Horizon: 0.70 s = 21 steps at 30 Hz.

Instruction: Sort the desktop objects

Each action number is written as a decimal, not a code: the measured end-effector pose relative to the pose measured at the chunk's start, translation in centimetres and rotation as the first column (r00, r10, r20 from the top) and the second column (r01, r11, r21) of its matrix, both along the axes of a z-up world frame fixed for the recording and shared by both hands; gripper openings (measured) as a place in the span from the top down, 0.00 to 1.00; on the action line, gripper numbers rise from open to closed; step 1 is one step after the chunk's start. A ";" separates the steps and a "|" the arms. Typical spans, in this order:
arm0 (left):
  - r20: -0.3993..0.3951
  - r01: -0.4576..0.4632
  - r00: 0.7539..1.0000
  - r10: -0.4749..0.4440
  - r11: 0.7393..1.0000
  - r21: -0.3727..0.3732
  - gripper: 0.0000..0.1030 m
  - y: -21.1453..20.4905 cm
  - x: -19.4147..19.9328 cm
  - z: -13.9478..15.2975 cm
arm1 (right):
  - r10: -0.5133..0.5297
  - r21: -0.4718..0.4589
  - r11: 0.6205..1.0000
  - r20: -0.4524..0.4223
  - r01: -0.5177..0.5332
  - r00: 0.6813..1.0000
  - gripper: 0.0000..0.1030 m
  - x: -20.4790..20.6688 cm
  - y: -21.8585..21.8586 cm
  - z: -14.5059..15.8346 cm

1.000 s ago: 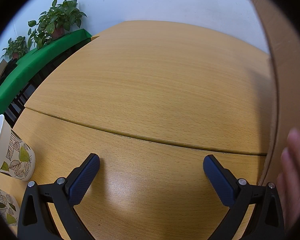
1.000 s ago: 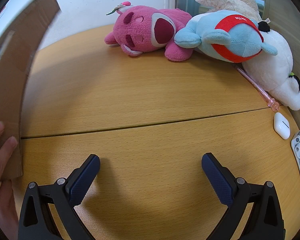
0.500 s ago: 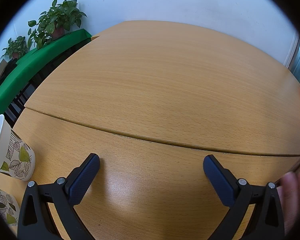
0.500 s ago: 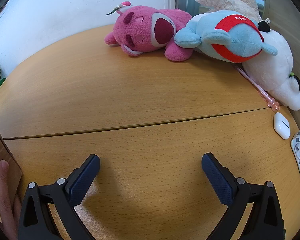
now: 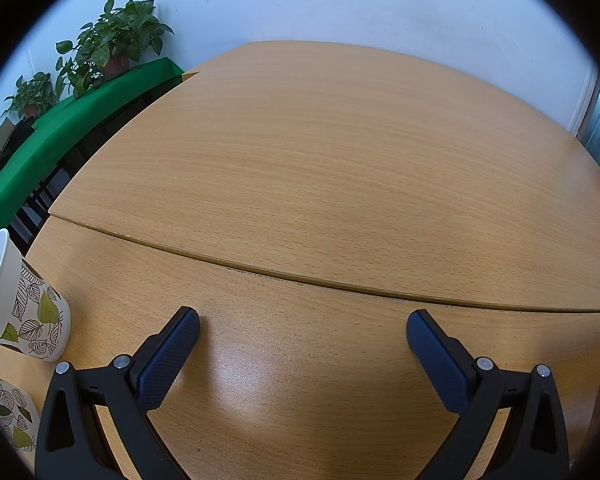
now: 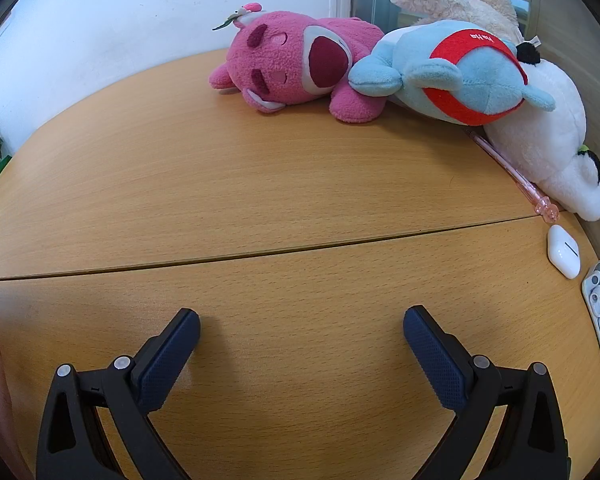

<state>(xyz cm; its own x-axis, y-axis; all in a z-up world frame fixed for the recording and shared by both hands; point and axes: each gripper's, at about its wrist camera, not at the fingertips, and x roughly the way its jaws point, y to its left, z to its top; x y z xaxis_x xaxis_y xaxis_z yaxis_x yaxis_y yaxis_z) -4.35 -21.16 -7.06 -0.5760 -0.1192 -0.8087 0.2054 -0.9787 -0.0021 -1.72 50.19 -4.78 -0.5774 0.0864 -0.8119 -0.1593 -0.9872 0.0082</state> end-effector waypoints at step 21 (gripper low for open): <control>0.001 0.000 1.000 0.000 1.000 0.000 0.00 0.1 0.0 0.0 | -0.001 0.001 1.000 0.001 0.001 1.000 0.00 0.0 -0.1 0.1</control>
